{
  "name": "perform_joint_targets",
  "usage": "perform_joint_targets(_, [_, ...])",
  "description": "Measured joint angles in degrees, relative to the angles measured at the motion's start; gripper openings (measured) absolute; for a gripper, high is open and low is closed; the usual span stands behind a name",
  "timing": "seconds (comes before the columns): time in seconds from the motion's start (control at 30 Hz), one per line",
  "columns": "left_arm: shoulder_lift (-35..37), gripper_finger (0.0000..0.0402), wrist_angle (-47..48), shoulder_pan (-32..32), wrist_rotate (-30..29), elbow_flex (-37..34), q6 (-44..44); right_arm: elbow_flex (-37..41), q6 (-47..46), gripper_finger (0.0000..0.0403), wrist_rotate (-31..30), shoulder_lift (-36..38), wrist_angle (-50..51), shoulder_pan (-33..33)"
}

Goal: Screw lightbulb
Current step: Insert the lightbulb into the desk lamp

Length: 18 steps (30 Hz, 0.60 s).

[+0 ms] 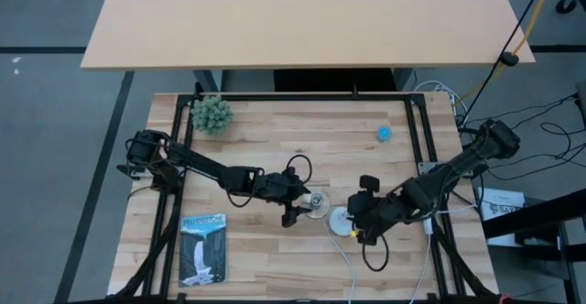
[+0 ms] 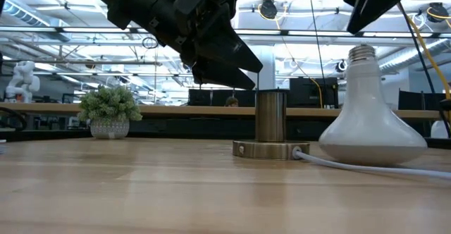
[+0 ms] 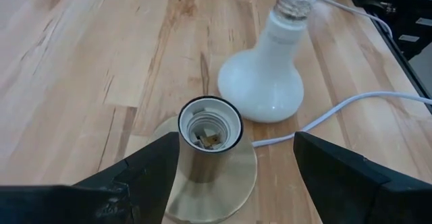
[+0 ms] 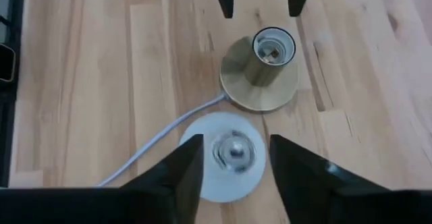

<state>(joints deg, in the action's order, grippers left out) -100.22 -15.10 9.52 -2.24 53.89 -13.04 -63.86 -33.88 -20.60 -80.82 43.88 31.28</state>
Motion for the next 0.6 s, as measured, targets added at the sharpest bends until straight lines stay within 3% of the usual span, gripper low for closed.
perform_joint_targets(0.17, [0.00, 0.0296, 0.07, 0.00, 0.00, 0.00, 0.00, -0.02, 0.11, 0.0209, 0.39, -1.06, -0.11, -0.93])
perform_joint_targets(0.33, [0.00, 0.0296, 0.08, 0.00, -0.03, 0.00, 0.00, -0.02, 0.88, 0.0232, 4.54, -4.96, -0.23, -1.94])
perform_joint_targets(0.47, [0.00, 0.0296, 0.09, 0.00, -0.04, 0.00, 0.02, -0.02, 1.81, 0.0229, 4.08, -7.51, -0.42, -2.11])
perform_joint_targets(0.6, [0.00, 0.0296, 0.12, 0.00, -0.04, 0.00, 0.02, -0.02, 1.96, 0.0201, 4.28, -9.28, -0.39, -2.57])
